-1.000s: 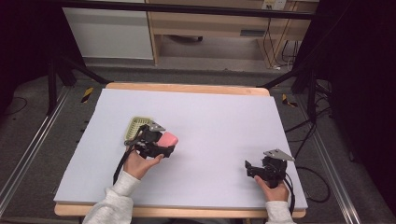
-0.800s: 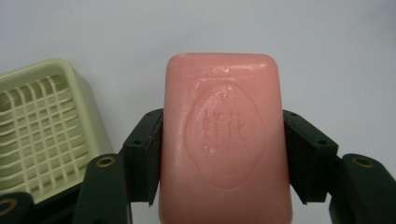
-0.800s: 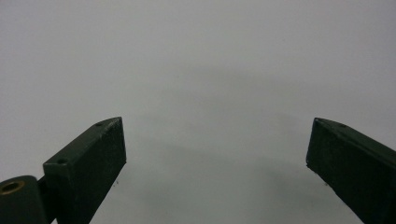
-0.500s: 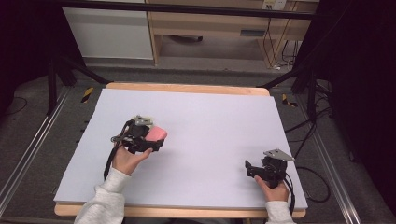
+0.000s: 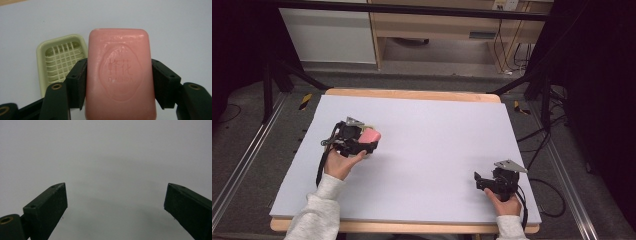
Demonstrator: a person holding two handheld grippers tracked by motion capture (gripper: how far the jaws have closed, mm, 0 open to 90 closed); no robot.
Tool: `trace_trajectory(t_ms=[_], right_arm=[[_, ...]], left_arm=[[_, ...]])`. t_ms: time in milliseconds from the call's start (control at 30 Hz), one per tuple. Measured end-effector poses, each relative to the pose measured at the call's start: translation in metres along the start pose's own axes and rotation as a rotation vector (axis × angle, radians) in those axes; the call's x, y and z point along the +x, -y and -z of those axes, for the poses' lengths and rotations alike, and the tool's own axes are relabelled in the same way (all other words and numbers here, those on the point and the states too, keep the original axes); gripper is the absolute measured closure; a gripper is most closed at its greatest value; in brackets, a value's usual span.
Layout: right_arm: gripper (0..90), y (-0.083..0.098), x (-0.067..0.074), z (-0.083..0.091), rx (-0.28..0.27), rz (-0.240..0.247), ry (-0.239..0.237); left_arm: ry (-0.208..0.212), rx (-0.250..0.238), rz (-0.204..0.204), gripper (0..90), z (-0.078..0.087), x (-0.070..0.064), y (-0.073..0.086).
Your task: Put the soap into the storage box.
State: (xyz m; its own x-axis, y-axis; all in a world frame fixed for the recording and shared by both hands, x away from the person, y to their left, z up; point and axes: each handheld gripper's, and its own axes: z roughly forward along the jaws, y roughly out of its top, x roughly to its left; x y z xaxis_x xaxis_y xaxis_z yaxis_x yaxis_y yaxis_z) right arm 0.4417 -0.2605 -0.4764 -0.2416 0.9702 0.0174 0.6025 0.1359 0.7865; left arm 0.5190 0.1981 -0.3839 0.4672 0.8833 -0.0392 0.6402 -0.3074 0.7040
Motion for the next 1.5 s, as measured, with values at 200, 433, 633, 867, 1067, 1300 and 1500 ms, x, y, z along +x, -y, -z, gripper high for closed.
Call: trace_trajectory(t_ms=[200, 433, 633, 867, 1067, 1300, 1500], right_arm=[[5.1, 0.0, 0.0, 0.0, -0.001, 0.0, -0.001], [5.1, 0.0, 0.0, 0.0, -0.002, 0.003, -0.001], [5.1, 0.0, 0.001, -0.001, 0.006, 0.0, 0.0], [5.1, 0.0, 0.001, -0.001, 0.003, -0.001, -0.003], [5.1, 0.0, 0.0, -0.001, 0.002, 0.0, -0.004], [5.1, 0.0, 0.001, -0.001, -0.003, 0.001, -0.006], [5.1, 0.0, 0.001, 0.0, -0.01, 0.006, -0.005]], left_arm=[[-0.02, 0.0, 0.022, 37.2, -0.001, 0.01, -0.002], [-0.044, -0.004, 0.053, 37.2, -0.003, 0.021, -0.005], [-0.064, 0.009, 0.061, 37.2, -0.008, 0.029, -0.009], [-0.083, 0.02, 0.076, 37.2, -0.019, 0.036, -0.01], [-0.089, 0.024, 0.086, 37.2, -0.03, 0.041, -0.009], [-0.109, 0.02, 0.1, 37.2, -0.035, 0.048, -0.007], [-0.116, 0.02, 0.11, 37.2, -0.039, 0.051, -0.004]])
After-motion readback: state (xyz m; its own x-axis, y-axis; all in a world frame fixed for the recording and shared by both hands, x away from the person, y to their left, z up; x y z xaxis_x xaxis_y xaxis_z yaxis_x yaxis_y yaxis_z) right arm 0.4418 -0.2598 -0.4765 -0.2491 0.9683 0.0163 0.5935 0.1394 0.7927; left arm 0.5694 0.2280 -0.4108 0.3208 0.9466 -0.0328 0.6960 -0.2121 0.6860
